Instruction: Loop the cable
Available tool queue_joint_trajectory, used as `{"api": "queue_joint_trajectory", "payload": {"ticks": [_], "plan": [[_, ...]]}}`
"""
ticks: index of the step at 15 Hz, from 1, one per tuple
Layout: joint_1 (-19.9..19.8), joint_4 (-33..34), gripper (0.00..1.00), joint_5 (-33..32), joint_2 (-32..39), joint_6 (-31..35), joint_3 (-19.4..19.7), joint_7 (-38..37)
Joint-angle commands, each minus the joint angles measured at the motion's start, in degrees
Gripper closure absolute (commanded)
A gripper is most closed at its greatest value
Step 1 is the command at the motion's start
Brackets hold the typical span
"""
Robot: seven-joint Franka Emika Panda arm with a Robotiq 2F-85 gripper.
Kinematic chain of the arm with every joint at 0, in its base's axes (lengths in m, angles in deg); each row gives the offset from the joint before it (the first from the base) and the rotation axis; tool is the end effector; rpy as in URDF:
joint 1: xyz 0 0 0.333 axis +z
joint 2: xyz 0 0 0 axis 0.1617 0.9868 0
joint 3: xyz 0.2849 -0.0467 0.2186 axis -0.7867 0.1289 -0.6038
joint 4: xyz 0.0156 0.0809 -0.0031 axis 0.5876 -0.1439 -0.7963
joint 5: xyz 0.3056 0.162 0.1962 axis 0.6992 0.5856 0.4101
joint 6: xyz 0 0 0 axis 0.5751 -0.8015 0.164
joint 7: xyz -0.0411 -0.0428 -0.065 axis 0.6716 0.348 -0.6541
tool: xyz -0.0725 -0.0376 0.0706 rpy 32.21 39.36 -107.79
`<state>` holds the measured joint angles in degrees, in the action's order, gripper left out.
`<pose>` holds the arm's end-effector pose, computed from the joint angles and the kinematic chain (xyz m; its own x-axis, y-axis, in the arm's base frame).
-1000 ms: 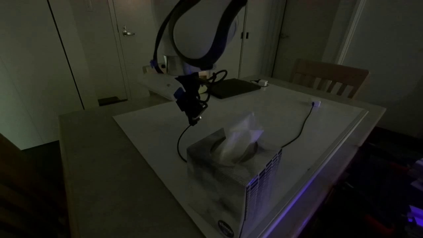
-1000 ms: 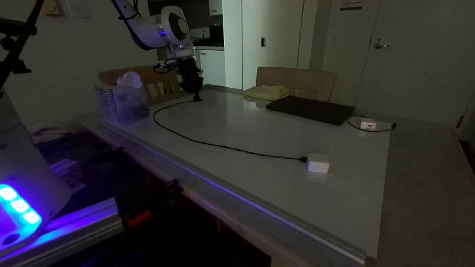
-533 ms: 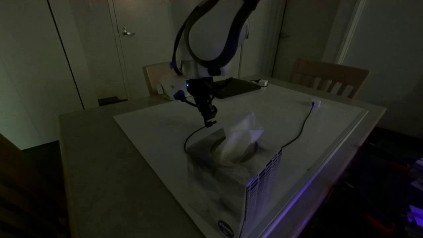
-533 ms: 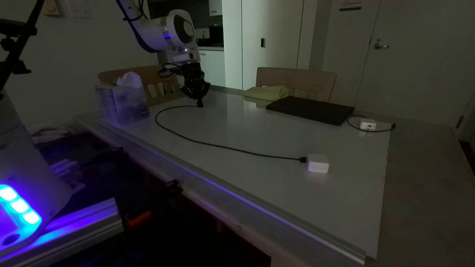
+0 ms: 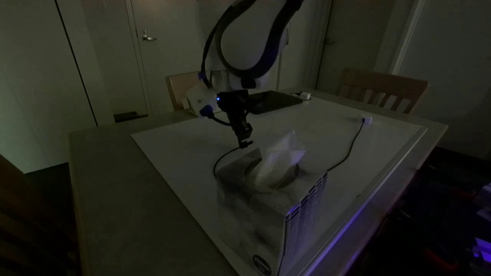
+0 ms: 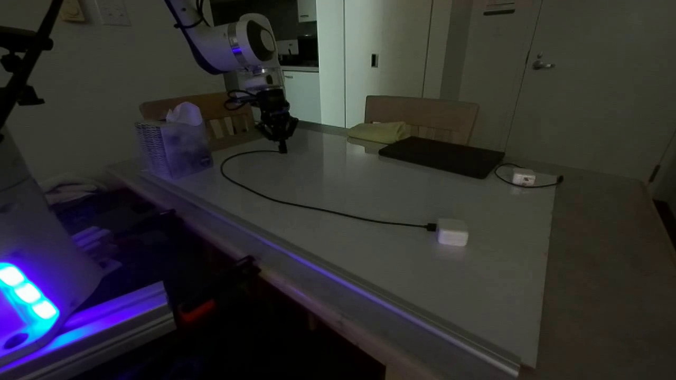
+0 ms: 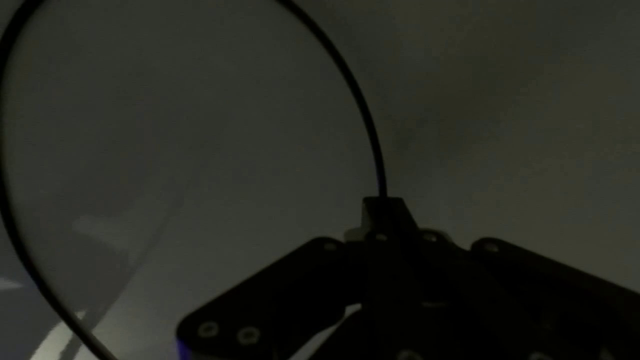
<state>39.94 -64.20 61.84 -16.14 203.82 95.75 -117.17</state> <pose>0.6000 0.2501 0.1905 -0.2870 -0.9325 0.2192 -0.9577 0.2843 -0.0446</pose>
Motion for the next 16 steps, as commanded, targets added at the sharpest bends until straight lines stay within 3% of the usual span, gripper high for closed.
{"api": "queue_joint_trajectory", "payload": {"ticks": [1, 3, 4, 5, 12, 13, 14, 16], "plan": [[-2.1, 2.7, 0.99, 0.2, 1.1, -4.5, -0.9, -9.7], [-3.2, 1.6, 0.99, 0.5, 0.1, -4.2, -0.9, -15.3], [4.1, 1.4, 0.99, 8.6, 0.7, -3.4, 8.4, -11.7], [4.9, 0.3, 0.99, 11.0, 0.0, -3.2, 10.2, -12.2], [24.2, -7.3, 0.99, 40.9, 3.6, -3.1, 36.6, -11.3], [19.3, -5.0, 0.99, 34.9, 2.1, -3.1, 31.6, -11.3], [20.8, -5.5, 0.96, 36.0, 2.7, -3.1, 33.2, -11.0], [20.7, -5.4, 0.96, 35.7, 2.7, -3.0, 32.6, -11.1]]}}
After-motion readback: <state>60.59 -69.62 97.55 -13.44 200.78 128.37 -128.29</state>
